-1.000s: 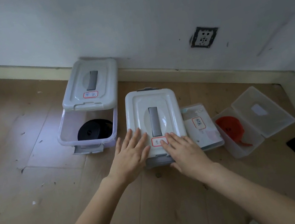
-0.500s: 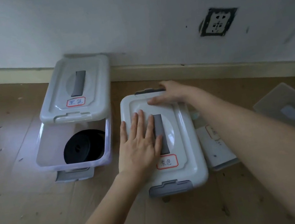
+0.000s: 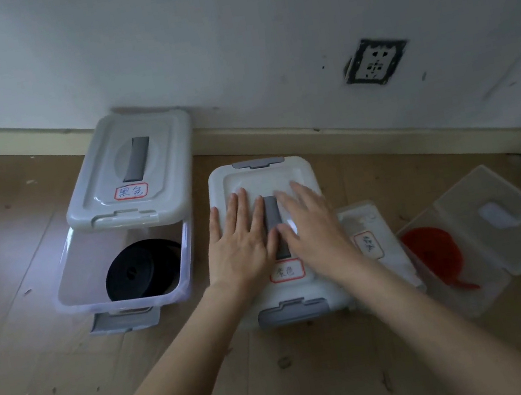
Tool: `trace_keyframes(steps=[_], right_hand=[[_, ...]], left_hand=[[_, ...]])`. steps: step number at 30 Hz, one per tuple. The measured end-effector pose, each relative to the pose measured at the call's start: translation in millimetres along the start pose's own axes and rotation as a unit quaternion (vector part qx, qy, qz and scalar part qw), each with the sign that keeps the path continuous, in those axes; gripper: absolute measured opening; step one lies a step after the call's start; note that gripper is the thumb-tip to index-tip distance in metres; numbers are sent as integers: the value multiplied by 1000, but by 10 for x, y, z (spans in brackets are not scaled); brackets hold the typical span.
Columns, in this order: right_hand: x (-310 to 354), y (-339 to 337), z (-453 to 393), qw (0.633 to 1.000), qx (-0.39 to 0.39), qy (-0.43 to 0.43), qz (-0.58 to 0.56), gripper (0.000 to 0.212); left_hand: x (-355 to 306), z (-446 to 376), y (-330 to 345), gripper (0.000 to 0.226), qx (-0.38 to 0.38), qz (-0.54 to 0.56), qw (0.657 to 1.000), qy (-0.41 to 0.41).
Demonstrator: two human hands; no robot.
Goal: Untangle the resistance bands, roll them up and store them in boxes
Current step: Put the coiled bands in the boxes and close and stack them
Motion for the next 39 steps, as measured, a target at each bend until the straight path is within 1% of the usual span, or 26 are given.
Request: trace_keyframes(steps=[2,3,5,6,7,9,10,12,13,15,17,19,21,23,24,25,27,28,31,34,37,39], right_hand=[[-16,90,259,995,61,-16,84,55],[-13,79,280,991,72,-10,114,54],[109,-26,207,991,51,6,124,54],[216,-87,142,996,30,12,86,52],[348,-132,62,1000,14,17,19,50],[677,-133,-120,992,9,10,-124,47],[864,-100,-229,987,12,0,-161,48],[1208,45,-475,979,32,3,-199,53],[1332,143,-598,975,44,26,-217,57],[1467,357,-814,962,58,87,-253,61],[1498,533,-921,955,59,116,-268,58],[1503,613,-908,957,53,108,-265,54],[1474,645,-732,956,43,97,-274,56],[1431,688,-453,957,20,78,-279,58],[1428,720,-284,959,6,70,-275,58],[1430,763,-119,961,-5,67,-269,57],[1461,843,118,960,-9,64,-273,53],[1482,874,171,958,-7,61,-279,52],[1490,885,170,958,9,65,-279,52],[1502,860,162,963,30,52,-263,53],[1530,868,222,965,58,48,-251,54],[1535,878,273,965,66,51,-250,57]], left_hand=[[-6,-125,-49,58,22,33,999,11],[23,-143,-99,57,30,47,998,19],[212,-94,-257,54,14,50,998,24],[358,-55,-355,53,-10,47,999,20],[528,-15,-463,52,-36,50,998,13],[900,46,-659,49,-72,64,995,-10],[1099,52,-731,49,-80,67,994,-32],[1507,35,-811,51,-79,87,987,-106],[1706,19,-808,53,-69,118,979,-155],[2007,-10,-731,56,-34,212,948,-235],[2163,-35,-639,53,-11,275,924,-264],[2250,5,-611,46,-30,298,912,-279],[2296,163,-644,46,-79,313,904,-279],[2312,404,-676,43,-139,307,905,-258],[2305,538,-666,41,-153,298,908,-251],[2302,647,-626,41,-153,288,911,-251],[2297,771,-500,42,-125,281,913,-268],[2296,788,-451,42,-110,294,909,-275],[2293,763,-400,44,-94,366,877,-297],[2305,821,-394,48,-90,365,875,-305],[2313,948,-373,51,-69,394,861,-314],[2302,1016,-359,53,-50,398,866,-299]])
Point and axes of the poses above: each hand's wrist, its own z-axis away from the middle knuckle, its own y-axis out of the palm, x = y × z, the point moved 5 cm from there along -z, towards the middle knuckle, and after that the axes turned 4 degrees about -z, right-handed, at the moved point
